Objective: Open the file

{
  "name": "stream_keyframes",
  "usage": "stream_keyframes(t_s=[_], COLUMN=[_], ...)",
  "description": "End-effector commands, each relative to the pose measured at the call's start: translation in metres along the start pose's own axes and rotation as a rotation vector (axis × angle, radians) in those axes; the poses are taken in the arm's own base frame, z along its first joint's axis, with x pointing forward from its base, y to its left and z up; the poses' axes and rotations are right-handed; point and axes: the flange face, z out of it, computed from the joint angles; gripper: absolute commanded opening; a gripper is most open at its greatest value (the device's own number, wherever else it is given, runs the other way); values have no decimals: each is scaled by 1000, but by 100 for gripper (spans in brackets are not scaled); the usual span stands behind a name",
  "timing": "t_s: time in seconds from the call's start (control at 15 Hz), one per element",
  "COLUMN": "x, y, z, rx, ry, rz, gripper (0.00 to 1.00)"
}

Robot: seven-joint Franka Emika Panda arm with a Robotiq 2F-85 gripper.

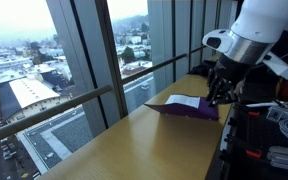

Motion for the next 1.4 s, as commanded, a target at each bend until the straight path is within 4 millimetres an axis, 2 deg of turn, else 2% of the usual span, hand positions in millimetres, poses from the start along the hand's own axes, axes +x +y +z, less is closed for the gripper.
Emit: stream_keyframes(t_s=[0.0,0.13,0.33,0.4,0.6,0.87,1.13,1.2,1.33], x=[-7,-15,-24,-28,-39,-50,-58,-56,-58], y=[20,35,79,96,148,201,233,224,232], z=[0,1,-3,-11,-51,-100,-134,-121,-130], rx=[12,57,177,219,306,250,197,226,214], ry=[-13,-36,-50,-40,-3,-51,-60,-45,-43], rz=[71,137,293,340,431,480,526,520,532], gripper=[55,68,92,98,100,100,100,100,100])
